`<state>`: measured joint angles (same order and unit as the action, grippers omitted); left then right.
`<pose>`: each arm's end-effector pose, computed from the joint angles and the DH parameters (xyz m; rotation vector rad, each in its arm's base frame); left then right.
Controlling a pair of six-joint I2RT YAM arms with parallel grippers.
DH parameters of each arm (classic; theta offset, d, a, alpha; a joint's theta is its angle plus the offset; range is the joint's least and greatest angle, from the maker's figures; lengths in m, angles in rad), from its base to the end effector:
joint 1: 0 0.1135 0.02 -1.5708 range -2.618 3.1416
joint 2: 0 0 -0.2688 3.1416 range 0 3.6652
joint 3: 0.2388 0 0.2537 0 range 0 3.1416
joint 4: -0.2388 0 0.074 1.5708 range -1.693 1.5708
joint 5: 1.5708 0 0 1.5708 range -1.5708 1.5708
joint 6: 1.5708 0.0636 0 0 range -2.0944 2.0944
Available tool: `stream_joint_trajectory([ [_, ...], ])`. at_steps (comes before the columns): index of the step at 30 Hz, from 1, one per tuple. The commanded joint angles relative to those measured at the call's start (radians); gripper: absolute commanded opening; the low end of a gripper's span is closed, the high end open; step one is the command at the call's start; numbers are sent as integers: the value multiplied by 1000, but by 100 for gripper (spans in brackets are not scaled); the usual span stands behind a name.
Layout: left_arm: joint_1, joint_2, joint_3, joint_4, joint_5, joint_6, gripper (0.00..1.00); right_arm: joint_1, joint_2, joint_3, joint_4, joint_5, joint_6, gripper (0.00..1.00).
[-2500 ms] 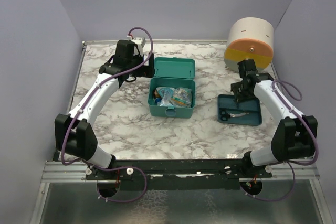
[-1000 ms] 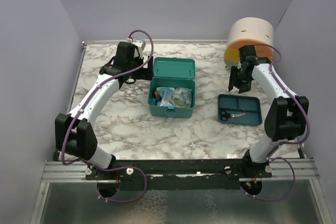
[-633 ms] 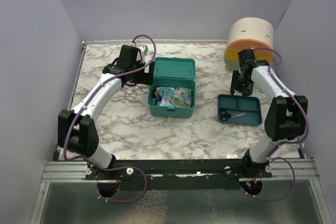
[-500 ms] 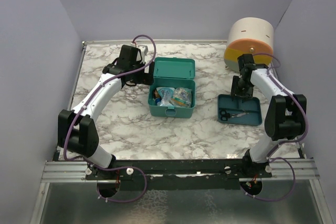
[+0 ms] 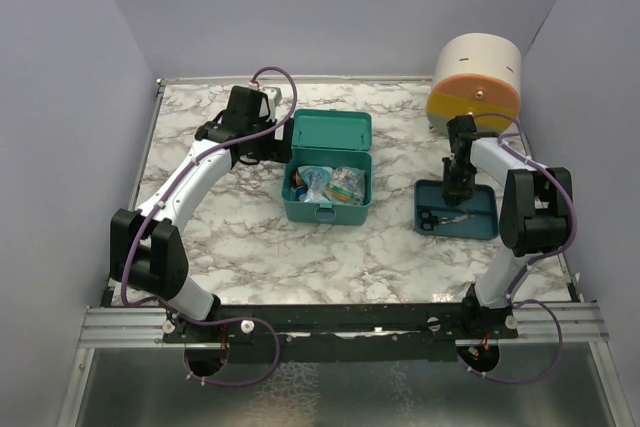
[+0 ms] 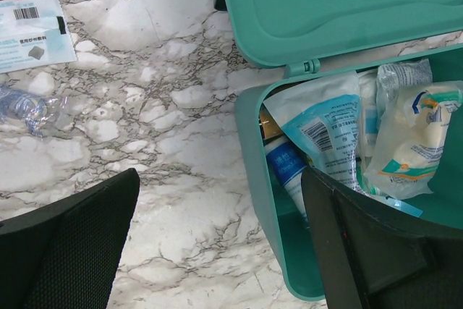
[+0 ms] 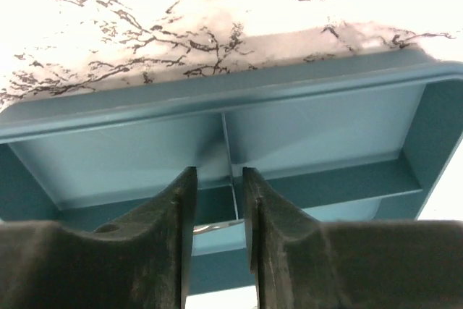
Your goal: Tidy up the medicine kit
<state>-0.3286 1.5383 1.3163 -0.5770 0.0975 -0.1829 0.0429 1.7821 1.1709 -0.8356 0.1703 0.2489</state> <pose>0.3394 -0.1223 0.2880 0.2216 2.3845 -0.3591 0.3298 0.0034 0.1484 0.3228 2.9686 -0.2252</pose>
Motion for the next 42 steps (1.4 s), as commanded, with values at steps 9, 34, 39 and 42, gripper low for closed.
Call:
stream_joint_trajectory([
  [9,-3,-20,35,-19,-15,12,96,-7,0,-12,70,-12,-4,1],
  [34,-3,-19,39,-19,-7,22,96,230,75,47,41,-47,171,1],
  [39,-3,-14,43,-19,-7,25,96,259,94,48,40,-48,187,1],
  [42,-2,-9,43,-19,-5,27,96,274,94,45,41,-52,198,1],
])
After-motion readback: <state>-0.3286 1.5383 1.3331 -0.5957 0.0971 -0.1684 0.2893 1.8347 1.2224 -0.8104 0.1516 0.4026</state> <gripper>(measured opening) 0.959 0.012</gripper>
